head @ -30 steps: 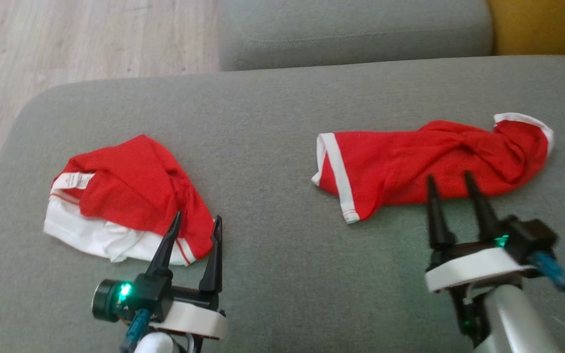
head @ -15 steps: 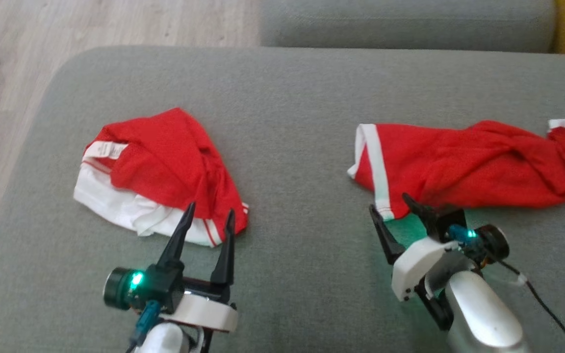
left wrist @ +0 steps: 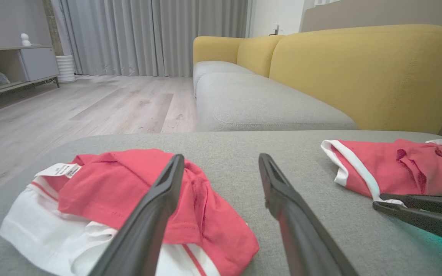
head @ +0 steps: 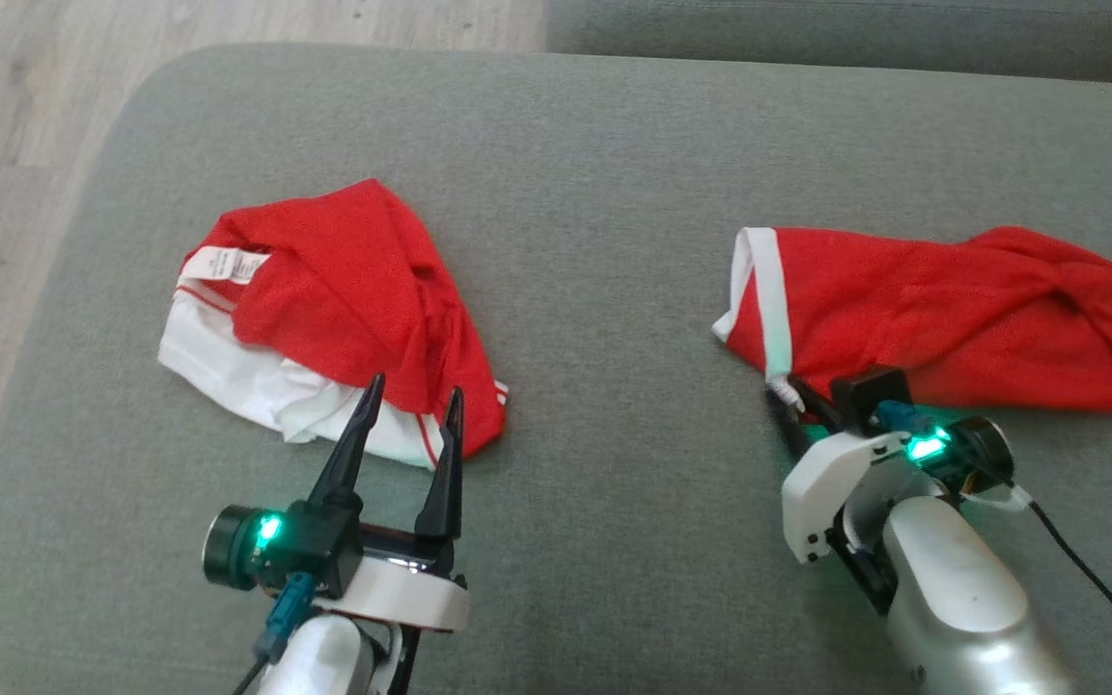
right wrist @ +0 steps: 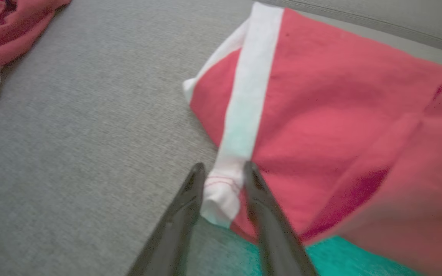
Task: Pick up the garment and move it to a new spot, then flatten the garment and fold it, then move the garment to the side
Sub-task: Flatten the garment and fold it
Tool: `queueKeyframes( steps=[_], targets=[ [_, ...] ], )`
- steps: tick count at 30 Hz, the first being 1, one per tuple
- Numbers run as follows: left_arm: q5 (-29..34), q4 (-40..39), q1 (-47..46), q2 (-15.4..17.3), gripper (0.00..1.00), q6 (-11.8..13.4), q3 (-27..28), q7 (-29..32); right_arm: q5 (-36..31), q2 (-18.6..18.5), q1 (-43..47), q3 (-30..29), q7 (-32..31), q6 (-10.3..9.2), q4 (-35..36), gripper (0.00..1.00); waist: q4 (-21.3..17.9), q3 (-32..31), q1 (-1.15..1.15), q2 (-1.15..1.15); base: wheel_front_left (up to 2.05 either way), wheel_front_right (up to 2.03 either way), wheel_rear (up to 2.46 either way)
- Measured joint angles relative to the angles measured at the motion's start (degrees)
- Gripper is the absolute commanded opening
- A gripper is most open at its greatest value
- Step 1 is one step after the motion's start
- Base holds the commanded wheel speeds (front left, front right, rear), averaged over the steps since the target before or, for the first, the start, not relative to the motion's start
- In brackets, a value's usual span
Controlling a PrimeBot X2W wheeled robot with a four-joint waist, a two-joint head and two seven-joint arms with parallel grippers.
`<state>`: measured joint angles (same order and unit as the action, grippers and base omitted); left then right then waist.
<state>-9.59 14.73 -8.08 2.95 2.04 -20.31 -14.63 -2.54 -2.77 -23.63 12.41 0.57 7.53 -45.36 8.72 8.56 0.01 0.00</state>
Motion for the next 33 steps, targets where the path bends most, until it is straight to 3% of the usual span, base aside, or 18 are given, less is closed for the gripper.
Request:
queueKeyframes(
  steps=[8, 16, 24, 33],
  targets=[
    [0.07, 0.07, -0.04, -0.01, 1.0, -0.03, 0.49, 0.0, -0.23, -0.09, 0.29, -5.54, 3.49, 0.0, 1.18, 0.0, -3.39, -0.93, 0.0, 0.0, 0.0, 0.0, 0.0],
    [0.14, -0.19, 0.35, -0.01, 1.0, 0.05, 2.02, 0.0, -4.15, 0.03, 6.64, -17.68, 4.12, 0.0, 11.85, 0.0, -8.4, -3.05, -0.01, 0.0, 0.0, 0.0, 0.0],
    [0.16, -0.59, 0.4, -0.02, 1.0, 0.05, 2.1, 0.0, -7.17, -0.58, 13.05, -28.73, -1.63, 0.0, 25.92, 0.0, -12.7, -4.21, -0.01, 0.0, 0.0, 0.0, 0.0],
    [0.15, -0.62, 0.4, -0.01, 1.0, 0.05, 1.92, 0.0, -14.27, -1.77, 16.35, -38.07, -7.68, 0.0, 31.96, 0.0, -12.84, -4.32, -0.01, 0.0, 0.0, 0.0, 0.0]
  ],
)
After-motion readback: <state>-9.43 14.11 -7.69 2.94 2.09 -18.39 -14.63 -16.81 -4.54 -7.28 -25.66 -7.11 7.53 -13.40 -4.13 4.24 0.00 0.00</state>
